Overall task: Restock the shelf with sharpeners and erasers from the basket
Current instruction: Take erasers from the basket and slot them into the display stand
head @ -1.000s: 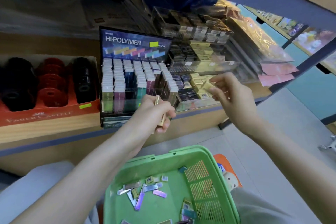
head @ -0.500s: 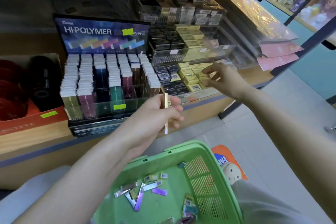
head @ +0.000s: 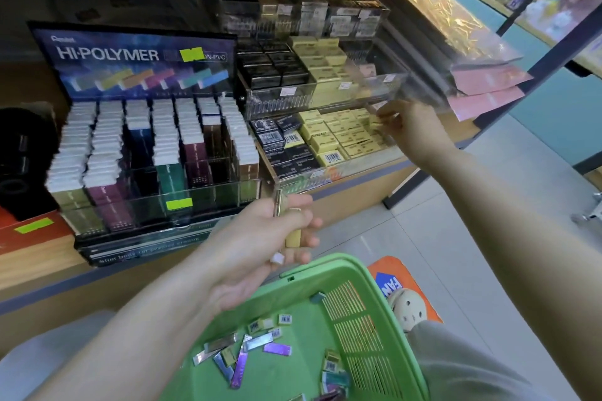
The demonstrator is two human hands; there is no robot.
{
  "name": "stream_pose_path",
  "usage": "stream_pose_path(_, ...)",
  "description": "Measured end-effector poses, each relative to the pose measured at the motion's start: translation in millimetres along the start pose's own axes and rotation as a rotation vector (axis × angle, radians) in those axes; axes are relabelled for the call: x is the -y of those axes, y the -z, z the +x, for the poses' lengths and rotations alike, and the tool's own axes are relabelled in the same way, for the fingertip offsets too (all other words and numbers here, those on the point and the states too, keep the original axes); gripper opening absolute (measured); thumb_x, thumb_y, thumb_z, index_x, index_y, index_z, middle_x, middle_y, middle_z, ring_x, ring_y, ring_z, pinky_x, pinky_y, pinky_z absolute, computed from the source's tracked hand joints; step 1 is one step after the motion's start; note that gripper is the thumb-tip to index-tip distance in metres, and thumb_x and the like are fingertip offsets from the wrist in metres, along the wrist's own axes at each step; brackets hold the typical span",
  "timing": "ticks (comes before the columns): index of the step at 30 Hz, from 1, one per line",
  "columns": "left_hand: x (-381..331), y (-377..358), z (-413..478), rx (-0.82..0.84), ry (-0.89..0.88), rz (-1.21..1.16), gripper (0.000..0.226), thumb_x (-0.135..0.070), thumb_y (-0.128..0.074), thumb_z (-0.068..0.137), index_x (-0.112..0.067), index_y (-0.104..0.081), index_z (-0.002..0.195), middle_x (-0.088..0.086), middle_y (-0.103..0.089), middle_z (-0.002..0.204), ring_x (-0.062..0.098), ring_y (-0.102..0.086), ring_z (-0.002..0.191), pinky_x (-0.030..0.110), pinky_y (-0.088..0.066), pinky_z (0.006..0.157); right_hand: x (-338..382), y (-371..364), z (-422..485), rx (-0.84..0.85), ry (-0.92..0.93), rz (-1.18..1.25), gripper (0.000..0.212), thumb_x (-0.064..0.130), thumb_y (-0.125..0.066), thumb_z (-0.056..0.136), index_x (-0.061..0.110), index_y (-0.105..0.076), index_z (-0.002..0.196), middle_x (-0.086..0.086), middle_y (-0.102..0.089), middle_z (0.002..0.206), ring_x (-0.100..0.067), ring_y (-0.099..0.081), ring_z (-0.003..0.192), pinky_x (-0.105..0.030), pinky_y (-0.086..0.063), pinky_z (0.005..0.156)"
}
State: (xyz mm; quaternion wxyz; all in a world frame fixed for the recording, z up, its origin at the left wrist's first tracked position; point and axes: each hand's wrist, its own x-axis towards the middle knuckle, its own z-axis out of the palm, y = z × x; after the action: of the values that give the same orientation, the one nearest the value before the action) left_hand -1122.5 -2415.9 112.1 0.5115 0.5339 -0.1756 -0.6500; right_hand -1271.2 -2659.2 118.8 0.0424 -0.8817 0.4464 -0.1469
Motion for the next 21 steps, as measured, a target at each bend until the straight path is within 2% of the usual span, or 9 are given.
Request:
stream_pose_path(2, 1, 0, 2, -0.007, -0.025, 0.047, 0.02, -0.009, -0.052, 0.095, -0.012, -0.063, 0.112, 0.002, -0.06, 0.082, 0.005, -0.049, 0.05, 0.016, -0.043, 0.047, 6, -1, 4, 0.025, 0.033, -0.023, 0.026, 0.003, -0.059, 0.089, 0.006, -0.066, 0.113, -0.012, -0.06, 0.113, -0.028, -0.059, 0.095, -0.032, -0.046, 0.078)
stream_pose_path(5, 1, 0, 6, -0.036, -0.018, 0.04, 0.019, -0.009, -0.051, 0.095, -0.011, -0.066, 0.106, 0.007, -0.054, 0.086, 0.008, -0.046, 0.054, 0.017, -0.039, 0.045, 10, -2, 12, 0.059, 0.054, -0.056, 0.027, -0.003, -0.055, 0.087, 0.007, -0.067, 0.11, -0.012, -0.06, 0.113, -0.029, -0.058, 0.093, -0.042, -0.051, 0.08)
stream_pose_path(8, -1, 1, 6, -0.024, 0.057, -0.091, 0.024, -0.002, -0.042, 0.094, 0.001, -0.059, 0.109, 0.011, -0.055, 0.085, 0.014, -0.049, 0.058, 0.019, -0.042, 0.043, 7, -2, 17, 0.081, 0.108, -0.139, 0.031, -0.005, -0.057, 0.086, 0.008, -0.067, 0.112, -0.011, -0.061, 0.114, -0.029, -0.057, 0.099, -0.031, -0.044, 0.078)
stream_pose_path(10, 0, 3, 6, -0.007, 0.071, -0.111, 0.023, -0.001, -0.039, 0.097, 0.004, -0.059, 0.108, 0.014, -0.06, 0.087, 0.015, -0.055, 0.058, 0.02, -0.045, 0.045, 5, -2, 18, 0.088, 0.144, -0.155, 0.031, -0.003, -0.059, 0.086, 0.009, -0.068, 0.113, -0.011, -0.06, 0.116, -0.029, -0.057, 0.101, -0.028, -0.04, 0.079)
stream_pose_path(14, 1, 2, 3, 0.056, 0.037, -0.087, 0.022, -0.007, -0.044, 0.097, -0.002, -0.062, 0.11, 0.012, -0.067, 0.085, 0.011, -0.06, 0.054, 0.019, -0.048, 0.047, 0, -2, 18, 0.078, 0.14, -0.119, 0.029, -0.003, -0.061, 0.084, 0.009, -0.066, 0.111, -0.009, -0.061, 0.11, -0.022, -0.055, 0.092, -0.025, -0.038, 0.075)
stream_pose_path(18, 3, 2, 1, 0.109, -0.003, 0.028, 0.023, -0.015, -0.051, 0.093, -0.015, -0.067, 0.11, 0.001, -0.067, 0.07, 0.009, -0.056, 0.051, 0.016, -0.041, 0.041, 1, 0, 12, 0.068, 0.157, -0.114, 0.02, 0.002, -0.062, 0.086, 0.005, -0.067, 0.105, -0.011, -0.059, 0.109, -0.028, -0.057, 0.091, -0.038, -0.047, 0.079)
stream_pose_path(21, 5, 2, 1, 0.076, -0.018, 0.044, 0.023, -0.017, -0.052, 0.093, -0.014, -0.068, 0.108, 0.002, -0.064, 0.076, 0.008, -0.059, 0.055, 0.016, -0.046, 0.045, 3, -3, 11, 0.05, 0.098, -0.065, 0.022, 0.002, -0.064, 0.085, 0.005, -0.068, 0.107, -0.009, -0.051, 0.107, -0.027, -0.056, 0.088, -0.038, -0.05, 0.081)
